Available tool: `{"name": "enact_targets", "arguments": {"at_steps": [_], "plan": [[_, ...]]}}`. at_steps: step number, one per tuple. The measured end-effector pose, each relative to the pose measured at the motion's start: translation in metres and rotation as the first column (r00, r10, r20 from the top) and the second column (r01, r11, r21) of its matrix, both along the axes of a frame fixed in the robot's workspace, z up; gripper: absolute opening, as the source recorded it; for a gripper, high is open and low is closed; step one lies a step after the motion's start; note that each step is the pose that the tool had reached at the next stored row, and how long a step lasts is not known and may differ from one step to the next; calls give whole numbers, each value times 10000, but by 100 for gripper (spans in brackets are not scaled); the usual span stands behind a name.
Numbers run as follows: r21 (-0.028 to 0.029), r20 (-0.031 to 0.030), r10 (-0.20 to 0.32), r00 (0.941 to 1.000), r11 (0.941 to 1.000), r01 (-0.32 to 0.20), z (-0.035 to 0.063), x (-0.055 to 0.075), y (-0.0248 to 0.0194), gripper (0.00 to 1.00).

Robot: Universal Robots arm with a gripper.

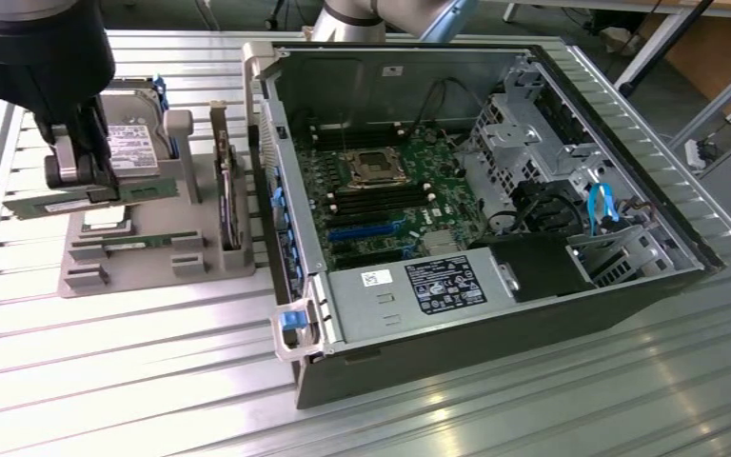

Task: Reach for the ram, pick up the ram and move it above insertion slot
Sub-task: 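Pick up the ram and move it above insertion slot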

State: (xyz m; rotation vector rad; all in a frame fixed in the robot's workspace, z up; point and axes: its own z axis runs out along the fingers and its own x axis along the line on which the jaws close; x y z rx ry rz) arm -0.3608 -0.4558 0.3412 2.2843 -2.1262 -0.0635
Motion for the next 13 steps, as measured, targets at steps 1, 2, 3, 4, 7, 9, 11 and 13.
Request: {"name": "enact_targets", "arguments": {"at_steps": [1, 2, 3, 4, 7, 9, 11, 13], "plan": [[0, 0, -1, 10000, 10000, 1, 17, 0, 0, 14], [0, -1, 0, 10000, 10000, 0, 29, 0, 0, 14], [0, 0, 0, 10000, 10000, 0, 46, 0, 0, 14], [0, 0, 0, 10000, 10000, 0, 58, 0, 0, 14], [0, -1, 0, 10000, 10000, 0, 113, 0, 0, 14], [1, 0, 0, 10000, 10000, 0, 147, 0, 0, 14], [0, 0, 0, 10000, 10000, 0, 190, 0, 0, 14], [0, 0, 0, 10000, 10000, 0, 225, 0, 0, 14]]}}
